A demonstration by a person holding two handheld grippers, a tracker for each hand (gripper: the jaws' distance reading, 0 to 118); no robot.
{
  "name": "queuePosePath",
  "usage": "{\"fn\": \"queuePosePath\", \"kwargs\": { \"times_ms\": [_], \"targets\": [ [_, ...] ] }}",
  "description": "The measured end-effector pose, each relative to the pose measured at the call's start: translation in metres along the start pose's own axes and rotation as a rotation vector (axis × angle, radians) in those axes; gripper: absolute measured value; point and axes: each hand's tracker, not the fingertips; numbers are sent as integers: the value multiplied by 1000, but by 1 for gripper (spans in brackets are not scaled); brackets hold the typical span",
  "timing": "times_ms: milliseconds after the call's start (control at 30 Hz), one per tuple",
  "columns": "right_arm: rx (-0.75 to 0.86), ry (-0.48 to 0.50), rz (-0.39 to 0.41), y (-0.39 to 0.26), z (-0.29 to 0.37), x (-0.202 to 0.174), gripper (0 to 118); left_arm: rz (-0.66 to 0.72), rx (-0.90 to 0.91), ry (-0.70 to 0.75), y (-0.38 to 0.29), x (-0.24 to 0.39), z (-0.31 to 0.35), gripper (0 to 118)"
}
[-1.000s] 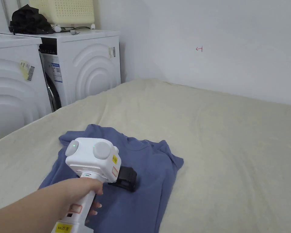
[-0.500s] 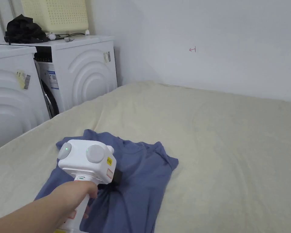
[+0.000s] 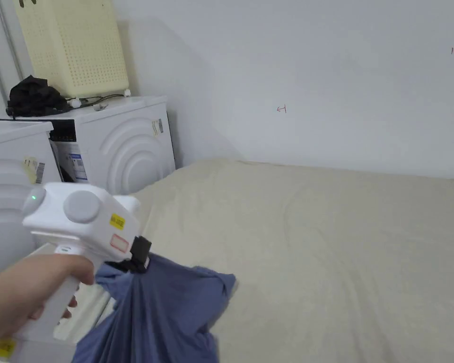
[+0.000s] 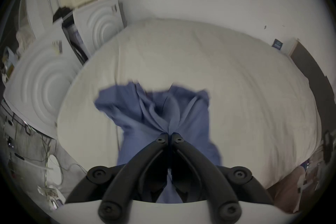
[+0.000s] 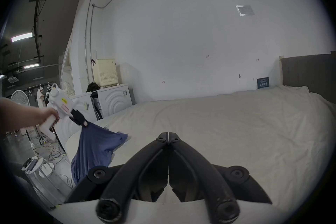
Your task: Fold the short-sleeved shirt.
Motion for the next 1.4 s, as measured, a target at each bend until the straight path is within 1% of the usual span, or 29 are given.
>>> {"fn": "queuePosePath", "kwargs": {
  "times_ms": [100, 167, 233, 300, 367, 433, 533, 600, 667, 733, 800, 833, 867, 900, 933, 967, 1000, 1033, 1100, 1133, 1167, 1267, 1333, 1400],
  "targets": [
    [32, 3, -12, 8, 10, 6, 0, 86, 160, -83, 32, 9, 64, 1],
    [42, -1, -17, 13, 15, 9, 0, 61, 280, -119, 58, 32, 110, 1],
    [52, -6, -29, 17, 21, 14, 0, -38, 353, -149, 81, 65, 149, 1],
    [69, -13, -61, 22, 27, 20, 0, -128, 412, -162, 99, 104, 178, 1],
    [79, -25, -77, 27, 34, 26, 0, -190, 408, -283, 114, 145, 200, 1],
    [92, -47, -77, 32, 40, 32, 0, -271, 411, -332, 125, 187, 211, 1],
    [110, -84, -60, 37, 50, 44, 0, -365, 358, -497, 140, 246, 206, 1],
    [114, -112, -52, 38, 56, 52, 0, -408, 325, -570, 148, 285, 188, 1],
    [125, -145, -59, 38, 65, 62, 0, -446, 283, -619, 155, 326, 154, 1],
    [134, -175, -73, 37, 74, 75, 0, -461, 187, -646, 159, 367, 101, 1],
    [136, -220, -76, 35, 81, 86, 0, -443, 42, -659, 156, 406, 36, 1],
    [133, -251, -74, 32, 84, 93, 0, -427, -47, -641, 150, 428, -2, 2],
    [128, -273, -75, 31, 86, 98, 0, -422, -104, -592, 143, 449, -32, 2],
    [120, -291, -80, 29, 89, 103, 0, -425, -148, -500, 136, 472, -66, 2],
    [111, -306, -85, 27, 90, 108, 0, -421, -207, -437, 128, 491, -101, 2],
    [100, -319, -94, 26, 91, 113, 0, -377, -271, -389, 116, 505, -134, 2],
    [88, -328, -99, 25, 92, 117, 0, -345, -314, -370, 102, 515, -156, 2],
    [75, -336, -106, 23, 92, 121, 0, -305, -337, -384, 89, 519, -180, 3],
    [61, -348, -116, 20, 93, 127, 0, -249, -381, -403, 68, 527, -214, 25],
    [55, -355, -120, 19, 94, 129, 0, -247, -391, -403, 59, 529, -221, 34],
    [49, -359, -123, 17, 94, 131, 0, -264, -394, -407, 53, 531, -227, 49],
    [32, -356, -125, 14, 92, 134, 0, -261, -381, -465, 49, 529, -226, 72],
    [26, -356, -114, 13, 89, 133, 0, -244, -374, -482, 52, 524, -222, 80],
    [31, -357, -105, 14, 89, 132, 0, -232, -376, -510, 56, 520, -212, 82]
  ]
}}
